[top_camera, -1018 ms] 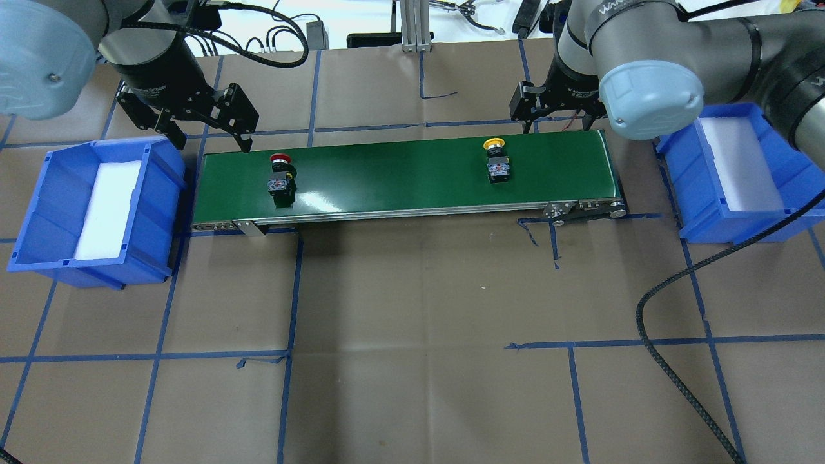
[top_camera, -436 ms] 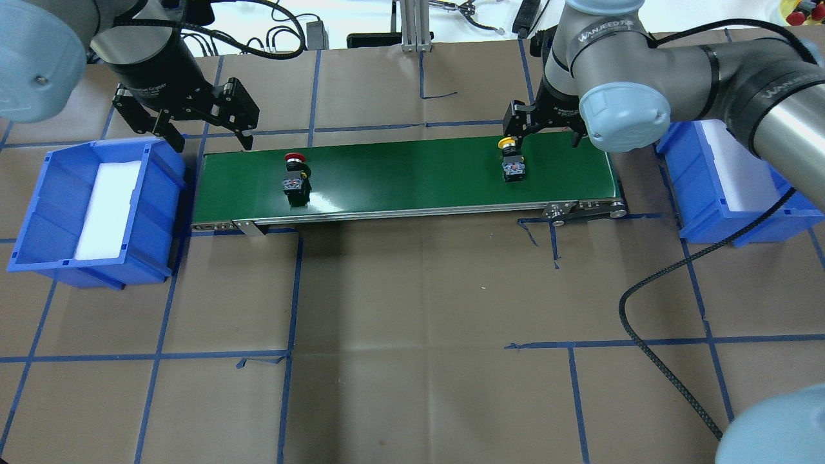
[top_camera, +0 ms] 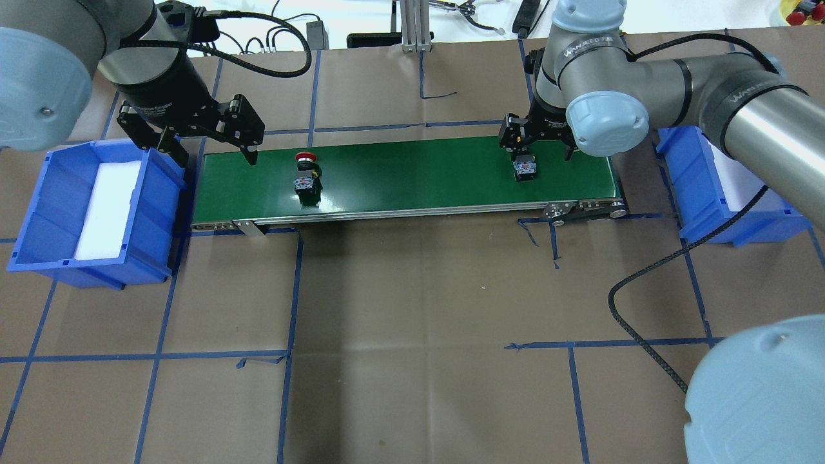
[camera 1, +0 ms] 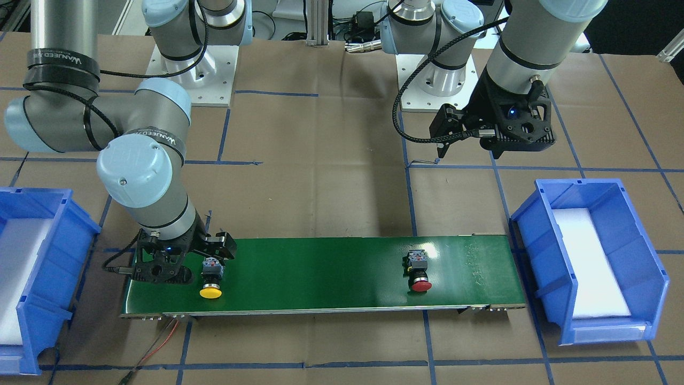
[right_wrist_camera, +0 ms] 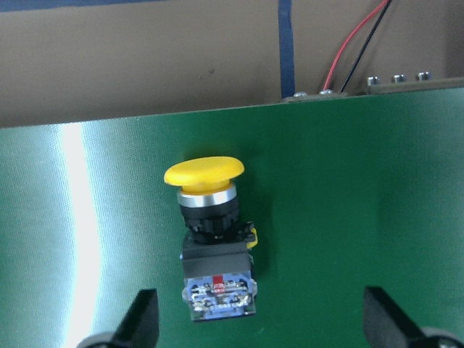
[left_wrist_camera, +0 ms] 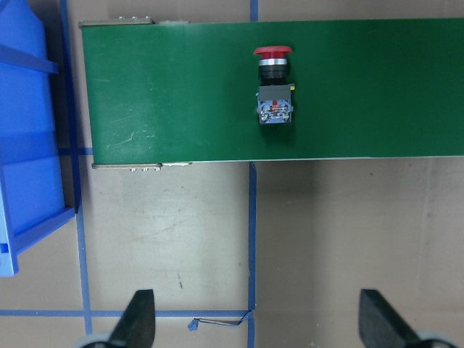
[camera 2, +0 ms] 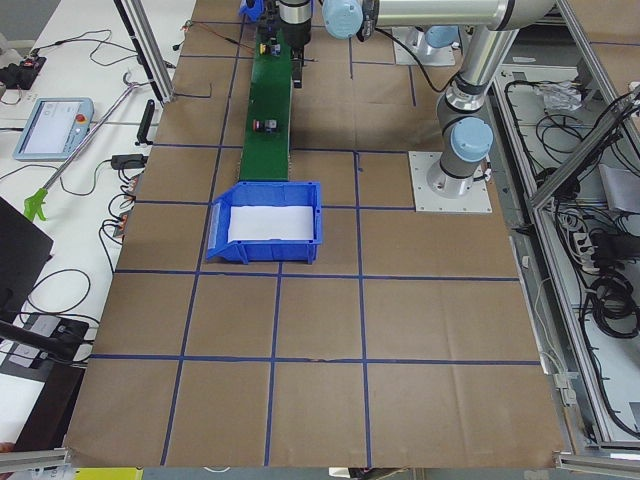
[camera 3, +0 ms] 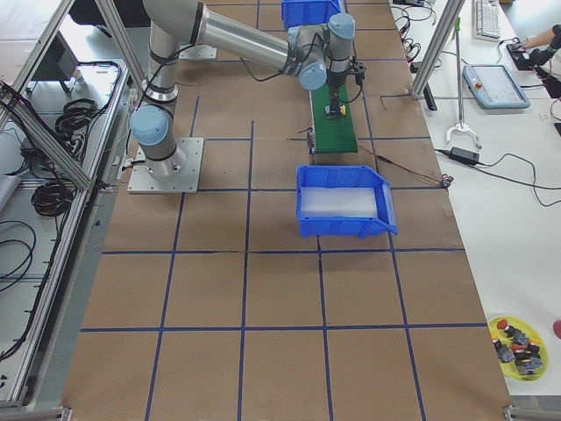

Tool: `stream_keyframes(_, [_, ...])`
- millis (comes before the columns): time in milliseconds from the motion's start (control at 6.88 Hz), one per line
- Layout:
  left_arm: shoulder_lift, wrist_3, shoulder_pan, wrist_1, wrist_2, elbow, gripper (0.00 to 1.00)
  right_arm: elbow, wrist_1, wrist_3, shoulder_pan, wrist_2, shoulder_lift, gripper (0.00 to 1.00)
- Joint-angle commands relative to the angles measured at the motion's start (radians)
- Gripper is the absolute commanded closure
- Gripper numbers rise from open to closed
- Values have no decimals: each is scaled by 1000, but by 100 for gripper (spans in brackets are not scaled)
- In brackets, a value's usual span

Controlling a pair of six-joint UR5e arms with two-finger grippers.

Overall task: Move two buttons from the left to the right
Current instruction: 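Lower the right gripper onto the yellow button on the belt and grasp it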

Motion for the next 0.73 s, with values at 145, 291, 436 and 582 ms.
stream_keyframes(145, [-12, 1, 3, 4, 1, 21, 0, -23, -2, -1, 0, 0, 59, 6])
stream_keyframes(291, [-21, 1, 3, 3, 1, 31, 0, -31, 1, -1, 0, 0, 63, 43])
stream_keyframes(436, [-21, -1, 3, 3, 1, 31, 0, -39, 1, -1, -1, 0, 64, 63])
stream_keyframes(582, [-21, -2, 3, 3, 1, 29, 0, -59, 1, -10, -4, -2, 68, 72])
